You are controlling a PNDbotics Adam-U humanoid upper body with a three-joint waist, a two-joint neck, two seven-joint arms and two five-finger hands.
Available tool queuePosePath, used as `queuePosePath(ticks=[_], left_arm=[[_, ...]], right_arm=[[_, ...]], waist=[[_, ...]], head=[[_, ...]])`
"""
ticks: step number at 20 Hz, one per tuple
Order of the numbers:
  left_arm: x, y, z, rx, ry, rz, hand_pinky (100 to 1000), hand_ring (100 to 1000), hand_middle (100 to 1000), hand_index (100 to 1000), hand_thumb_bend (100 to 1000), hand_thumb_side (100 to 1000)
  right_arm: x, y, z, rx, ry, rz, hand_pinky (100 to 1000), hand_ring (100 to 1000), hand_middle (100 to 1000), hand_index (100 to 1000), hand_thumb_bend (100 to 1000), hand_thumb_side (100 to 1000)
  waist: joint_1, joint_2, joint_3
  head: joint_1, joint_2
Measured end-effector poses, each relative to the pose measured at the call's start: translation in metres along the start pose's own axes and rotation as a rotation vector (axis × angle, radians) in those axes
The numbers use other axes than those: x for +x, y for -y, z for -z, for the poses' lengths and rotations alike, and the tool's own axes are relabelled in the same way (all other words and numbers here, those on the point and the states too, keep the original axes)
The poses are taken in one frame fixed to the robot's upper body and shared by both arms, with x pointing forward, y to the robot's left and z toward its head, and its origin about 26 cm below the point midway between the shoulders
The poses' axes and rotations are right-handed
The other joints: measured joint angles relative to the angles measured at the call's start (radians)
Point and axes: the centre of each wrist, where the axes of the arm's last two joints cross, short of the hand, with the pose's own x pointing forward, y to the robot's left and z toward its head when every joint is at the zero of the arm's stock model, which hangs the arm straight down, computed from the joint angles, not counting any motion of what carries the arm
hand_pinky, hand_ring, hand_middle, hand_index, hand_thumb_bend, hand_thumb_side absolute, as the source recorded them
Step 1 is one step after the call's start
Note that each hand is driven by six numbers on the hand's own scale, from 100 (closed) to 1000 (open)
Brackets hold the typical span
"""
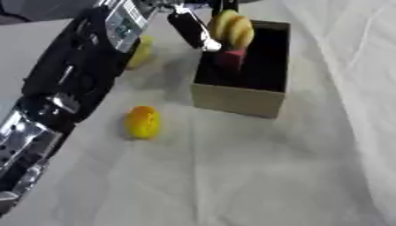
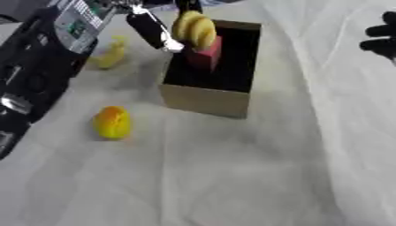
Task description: Pick up objects on the table and place them in the box.
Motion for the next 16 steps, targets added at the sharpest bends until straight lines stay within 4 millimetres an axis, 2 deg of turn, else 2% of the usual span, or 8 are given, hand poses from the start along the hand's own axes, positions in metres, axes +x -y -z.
queuePosePath(ticks=[1,2,7,13,16], left_arm=[[-0.001,0.001,0.0,-0.001,-0.002,0.002,805,738,717,841,514,479],[-0.002,0.002,0.0,-0.002,-0.006,0.002,813,750,733,853,524,498],[-0.01,0.009,0.001,-0.02,-0.046,0.001,829,771,758,868,538,548],[-0.017,0.014,0.0,-0.032,-0.061,0.001,817,749,732,858,525,527],[-0.02,0.016,-0.002,-0.03,-0.061,-0.007,803,725,700,842,517,503]], right_arm=[[0.0,0.0,0.0,0.0,0.0,0.001,899,769,754,886,100,713],[0.0,0.0,0.0,0.0,0.001,0.001,899,769,754,886,100,714],[0.001,0.0,0.001,0.001,0.004,0.006,899,769,754,886,100,713],[0.001,0.0,0.001,0.001,0.003,0.008,899,769,754,886,100,711],[-0.001,0.0,-0.002,0.001,-0.009,0.009,899,769,754,886,100,710]], waist=[[0.0,0.0,0.0],[0.0,0.001,-0.002],[0.004,0.002,-0.008],[0.002,0.001,-0.002],[0.002,-0.013,0.014]], head=[[0.0,-0.001],[0.0,-0.001],[0.0,-0.001],[0.0,0.001],[-0.006,0.013]])
